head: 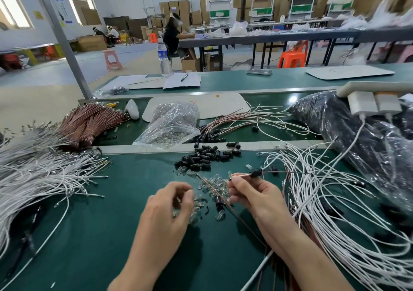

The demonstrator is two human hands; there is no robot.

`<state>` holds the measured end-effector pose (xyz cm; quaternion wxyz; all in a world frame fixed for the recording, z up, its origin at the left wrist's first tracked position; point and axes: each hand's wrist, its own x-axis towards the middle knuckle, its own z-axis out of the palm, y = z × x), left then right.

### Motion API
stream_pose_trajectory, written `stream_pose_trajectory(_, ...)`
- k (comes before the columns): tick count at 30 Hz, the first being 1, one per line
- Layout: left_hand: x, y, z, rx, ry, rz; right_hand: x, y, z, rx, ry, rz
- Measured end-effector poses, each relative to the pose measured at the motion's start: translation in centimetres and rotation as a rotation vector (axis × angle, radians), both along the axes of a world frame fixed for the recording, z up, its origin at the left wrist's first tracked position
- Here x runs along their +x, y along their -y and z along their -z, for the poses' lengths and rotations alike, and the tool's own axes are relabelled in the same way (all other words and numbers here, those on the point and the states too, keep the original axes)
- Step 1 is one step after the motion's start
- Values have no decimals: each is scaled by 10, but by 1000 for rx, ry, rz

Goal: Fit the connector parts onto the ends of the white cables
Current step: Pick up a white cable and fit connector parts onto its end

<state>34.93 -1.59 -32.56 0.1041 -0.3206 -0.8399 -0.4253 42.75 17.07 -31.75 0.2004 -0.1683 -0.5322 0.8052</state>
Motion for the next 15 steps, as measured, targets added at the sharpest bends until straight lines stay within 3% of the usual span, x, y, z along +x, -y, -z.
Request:
stream_pose_trajectory(6,2,16,8,-264,-90,36,0,1,-1,-26,5,9)
stream_pose_trajectory(15,3,-2,19,-338,-243,0,0,0,-2,-131,-28,-42)
